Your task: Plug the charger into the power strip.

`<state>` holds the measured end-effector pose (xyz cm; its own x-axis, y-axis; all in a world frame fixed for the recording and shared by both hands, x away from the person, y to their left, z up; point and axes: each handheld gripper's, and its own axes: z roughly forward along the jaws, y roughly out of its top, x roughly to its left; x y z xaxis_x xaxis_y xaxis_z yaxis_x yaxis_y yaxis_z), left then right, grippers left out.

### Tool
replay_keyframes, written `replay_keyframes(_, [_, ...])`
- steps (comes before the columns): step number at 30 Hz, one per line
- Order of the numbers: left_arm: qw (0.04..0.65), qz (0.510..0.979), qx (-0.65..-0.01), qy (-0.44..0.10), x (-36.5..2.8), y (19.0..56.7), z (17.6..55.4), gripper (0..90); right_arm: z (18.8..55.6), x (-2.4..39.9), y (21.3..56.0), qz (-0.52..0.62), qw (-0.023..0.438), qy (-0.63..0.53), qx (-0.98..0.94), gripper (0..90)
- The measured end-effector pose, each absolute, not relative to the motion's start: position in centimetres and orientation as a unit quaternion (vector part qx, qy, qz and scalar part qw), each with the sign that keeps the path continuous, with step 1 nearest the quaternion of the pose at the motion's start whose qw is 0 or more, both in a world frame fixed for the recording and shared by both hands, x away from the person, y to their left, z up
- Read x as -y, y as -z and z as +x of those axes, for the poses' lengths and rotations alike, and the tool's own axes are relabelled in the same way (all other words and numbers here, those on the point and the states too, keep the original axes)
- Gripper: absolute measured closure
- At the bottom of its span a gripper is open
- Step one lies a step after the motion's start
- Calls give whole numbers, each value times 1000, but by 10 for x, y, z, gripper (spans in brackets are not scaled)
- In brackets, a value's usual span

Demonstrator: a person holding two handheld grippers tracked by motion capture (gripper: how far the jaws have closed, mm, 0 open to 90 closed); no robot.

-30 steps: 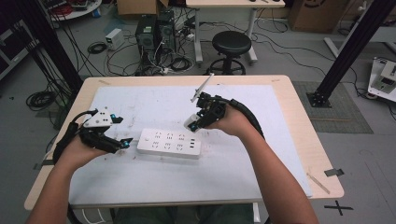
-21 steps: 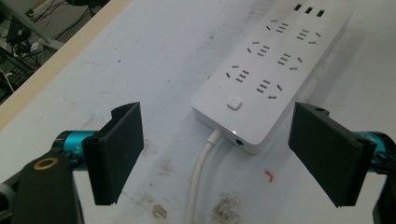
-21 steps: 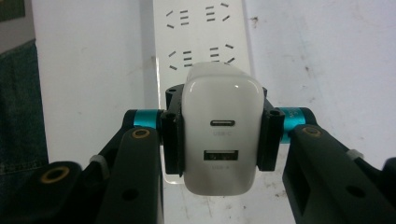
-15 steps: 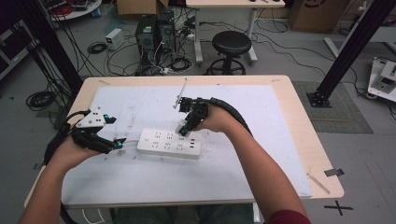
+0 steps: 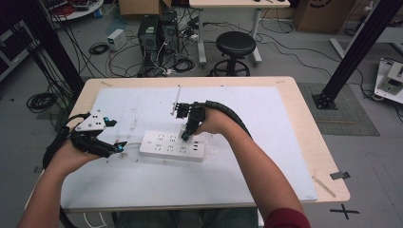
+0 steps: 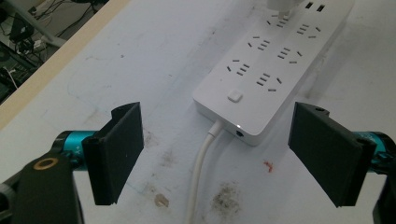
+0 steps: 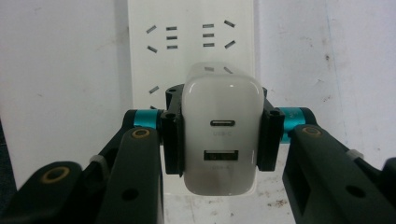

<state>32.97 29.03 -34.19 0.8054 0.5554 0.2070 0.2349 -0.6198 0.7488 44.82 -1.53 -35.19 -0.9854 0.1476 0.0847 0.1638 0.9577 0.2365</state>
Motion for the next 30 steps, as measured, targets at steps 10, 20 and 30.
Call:
replay_keyframes(10, [370,874,-227,-215,-291,343,329,182,446,4,356,-60,24,86,994,633])
replay_keyframes(20, [368,878,-221,-213,-281,343,331,182,438,-8,356,-35,-7,61,997,635])
replay_keyframes(30, [370,879,-211,-214,-271,340,331,182,438,-10,357,-40,-7,59,997,635])
